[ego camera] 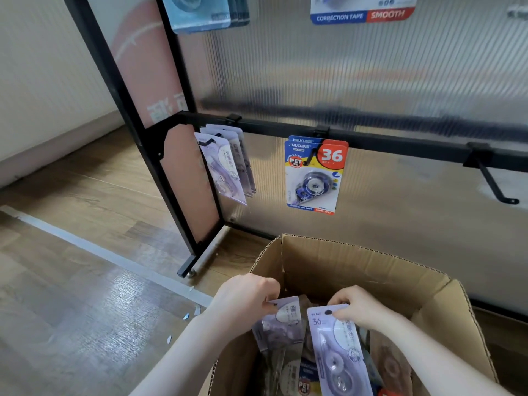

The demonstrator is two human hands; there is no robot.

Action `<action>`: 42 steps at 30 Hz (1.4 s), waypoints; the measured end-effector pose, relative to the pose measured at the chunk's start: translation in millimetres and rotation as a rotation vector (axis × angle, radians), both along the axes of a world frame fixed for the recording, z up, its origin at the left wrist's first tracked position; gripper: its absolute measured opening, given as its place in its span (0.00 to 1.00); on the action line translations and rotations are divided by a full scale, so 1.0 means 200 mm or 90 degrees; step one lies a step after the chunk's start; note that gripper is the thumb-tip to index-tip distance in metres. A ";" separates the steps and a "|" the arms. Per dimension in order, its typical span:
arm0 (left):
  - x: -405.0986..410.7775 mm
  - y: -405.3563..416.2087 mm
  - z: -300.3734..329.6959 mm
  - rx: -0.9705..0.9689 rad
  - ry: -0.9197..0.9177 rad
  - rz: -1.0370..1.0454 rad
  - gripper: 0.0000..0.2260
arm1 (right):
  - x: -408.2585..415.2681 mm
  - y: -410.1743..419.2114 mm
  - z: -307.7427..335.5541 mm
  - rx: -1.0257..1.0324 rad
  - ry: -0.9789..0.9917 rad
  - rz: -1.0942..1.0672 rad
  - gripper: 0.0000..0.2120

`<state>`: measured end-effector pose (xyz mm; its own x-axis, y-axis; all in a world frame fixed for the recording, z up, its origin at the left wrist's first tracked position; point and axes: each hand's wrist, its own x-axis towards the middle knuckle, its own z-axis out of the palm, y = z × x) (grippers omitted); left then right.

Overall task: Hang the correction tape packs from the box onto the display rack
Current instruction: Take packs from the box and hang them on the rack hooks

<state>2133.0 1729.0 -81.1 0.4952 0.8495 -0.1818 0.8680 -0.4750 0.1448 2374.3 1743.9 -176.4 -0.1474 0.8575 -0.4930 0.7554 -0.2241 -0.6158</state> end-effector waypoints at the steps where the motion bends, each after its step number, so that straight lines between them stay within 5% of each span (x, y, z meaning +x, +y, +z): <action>1: -0.01 0.00 0.01 0.000 -0.010 0.006 0.08 | 0.01 0.00 0.03 0.002 0.002 0.002 0.10; 18: -0.01 0.04 0.15 0.071 -0.167 0.056 0.05 | 0.06 -0.05 0.47 0.253 -0.075 -0.060 0.13; 42: -0.27 0.28 0.64 0.201 -0.359 0.154 0.02 | 0.03 -0.10 0.89 0.396 -0.031 -0.054 0.07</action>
<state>2078.5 1784.6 47.2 0.2307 0.9181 0.3222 0.7878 -0.3706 0.4919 2380.1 1723.3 1.3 -0.0568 0.9936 0.0977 0.7817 0.1051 -0.6148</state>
